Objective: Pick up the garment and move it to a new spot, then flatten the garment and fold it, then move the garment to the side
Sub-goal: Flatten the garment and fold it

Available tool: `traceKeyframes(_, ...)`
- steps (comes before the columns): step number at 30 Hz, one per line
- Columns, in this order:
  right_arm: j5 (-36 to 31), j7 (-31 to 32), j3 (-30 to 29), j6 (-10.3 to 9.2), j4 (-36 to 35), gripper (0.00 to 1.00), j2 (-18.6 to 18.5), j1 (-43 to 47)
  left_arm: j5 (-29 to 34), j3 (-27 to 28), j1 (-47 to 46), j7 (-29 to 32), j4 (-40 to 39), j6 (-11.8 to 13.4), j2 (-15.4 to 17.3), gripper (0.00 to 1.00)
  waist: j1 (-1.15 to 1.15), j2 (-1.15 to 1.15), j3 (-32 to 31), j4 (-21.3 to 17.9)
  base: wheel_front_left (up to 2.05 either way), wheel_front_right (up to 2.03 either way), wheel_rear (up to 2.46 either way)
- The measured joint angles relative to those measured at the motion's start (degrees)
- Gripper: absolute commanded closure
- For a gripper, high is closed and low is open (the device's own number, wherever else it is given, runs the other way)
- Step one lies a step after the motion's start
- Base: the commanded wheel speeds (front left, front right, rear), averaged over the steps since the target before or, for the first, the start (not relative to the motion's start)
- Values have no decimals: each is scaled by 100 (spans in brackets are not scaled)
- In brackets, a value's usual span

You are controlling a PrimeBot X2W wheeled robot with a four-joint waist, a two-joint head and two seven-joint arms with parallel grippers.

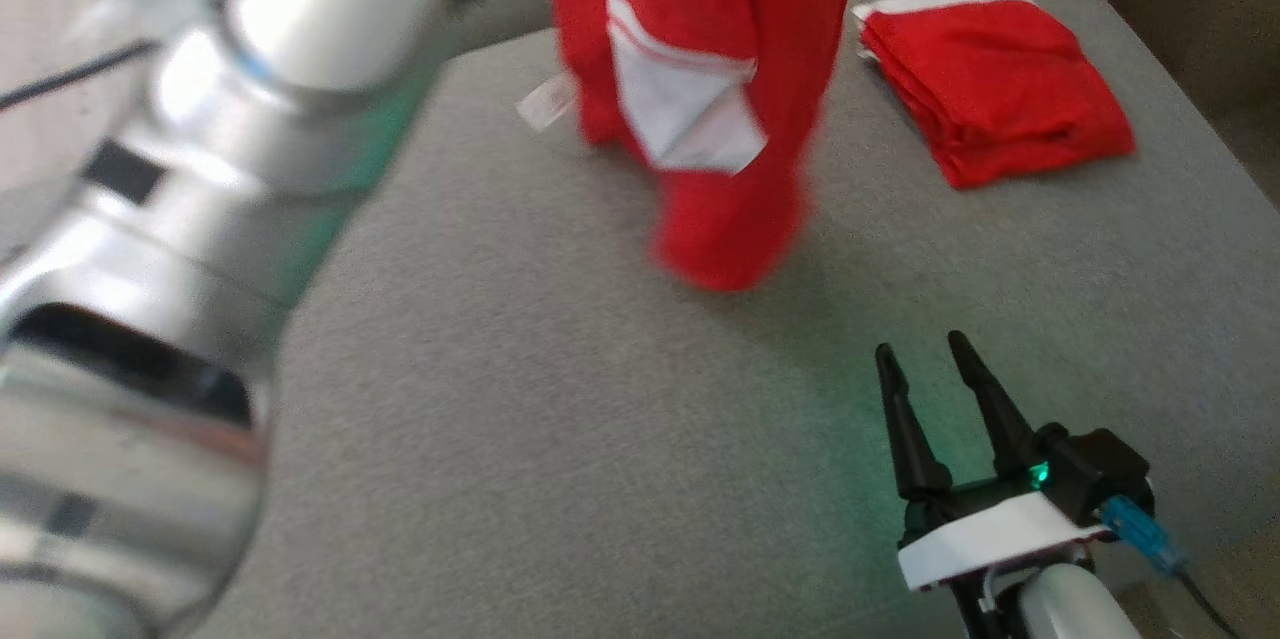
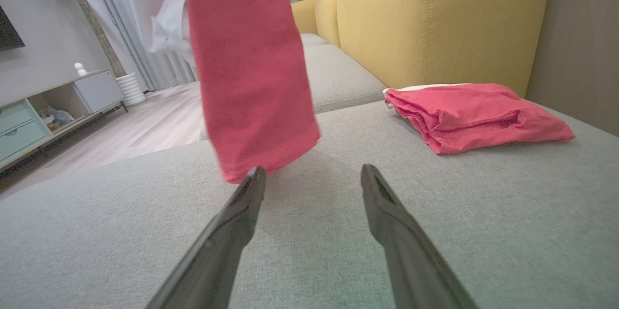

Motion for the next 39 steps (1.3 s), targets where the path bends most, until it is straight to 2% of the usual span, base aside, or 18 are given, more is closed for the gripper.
traceKeyframes(3,-18,0,-89,0,-8,0,0,5,-213,233,219,-10,-9,47,360,100,0,0,-92,177,0,0,0)
traceKeyframes(5,-67,0,-129,1,-12,0,0,46,-335,288,707,-8,2,76,637,100,0,0,-142,317,0,0,0)
traceKeyframes(9,-129,0,-214,0,-15,0,1,146,-787,315,2459,54,115,94,1132,100,0,0,-187,625,0,0,0)
traceKeyframes(12,-231,0,-285,0,-15,0,1,184,-983,347,3817,65,235,271,1426,99,1,0,-160,844,0,0,0)
traceKeyframes(13,-254,0,-296,0,-14,0,1,185,-1042,389,4162,62,252,349,1490,54,1,0,-143,908,0,0,0)
traceKeyframes(14,-279,0,-298,1,-15,0,0,181,-1077,447,4449,58,253,437,1541,0,1,0,-121,966,0,0,0)
traceKeyframes(15,-304,0,-290,0,-9,0,-2,182,-1152,600,4834,30,187,645,1603,0,1,0,-69,1064,0,0,0)
traceKeyframes(16,-304,0,-290,0,-9,0,-2,182,-1152,600,4834,30,187,645,1603,0,1,0,-69,1064,0,0,0)
traceKeyframes(20,-316,0,-304,0,-16,0,-12,181,-1027,855,5114,7,-471,1034,1642,0,1,0,46,1198,0,0,0)
traceKeyframes(24,-316,0,-298,0,-19,0,-40,181,-168,753,5216,-10,-1159,1717,1700,0,1,0,153,1273,0,0,0)
traceKeyframes(27,-316,0,-296,0,-19,0,-62,172,350,392,5225,-10,-1316,2005,1658,0,1,0,216,1283,0,0,0)
traceKeyframes(31,-316,0,-229,0,-15,0,-79,135,878,-215,5044,85,-1366,1997,1325,0,1,0,289,1227,0,0,0)
traceKeyframes(33,-315,0,-204,0,-15,0,-86,79,1180,-584,4807,224,-1279,1866,1110,0,1,0,332,1185,0,0,0)
traceKeyframes(36,-315,0,-182,0,-20,0,-125,4,1517,-929,4427,302,-958,1780,831,0,1,0,405,1110,0,0,0)
traceKeyframes(39,-315,0,-175,0,-18,0,-171,-26,1911,-1202,4082,422,-357,1780,739,0,1,0,482,1033,0,0,0)
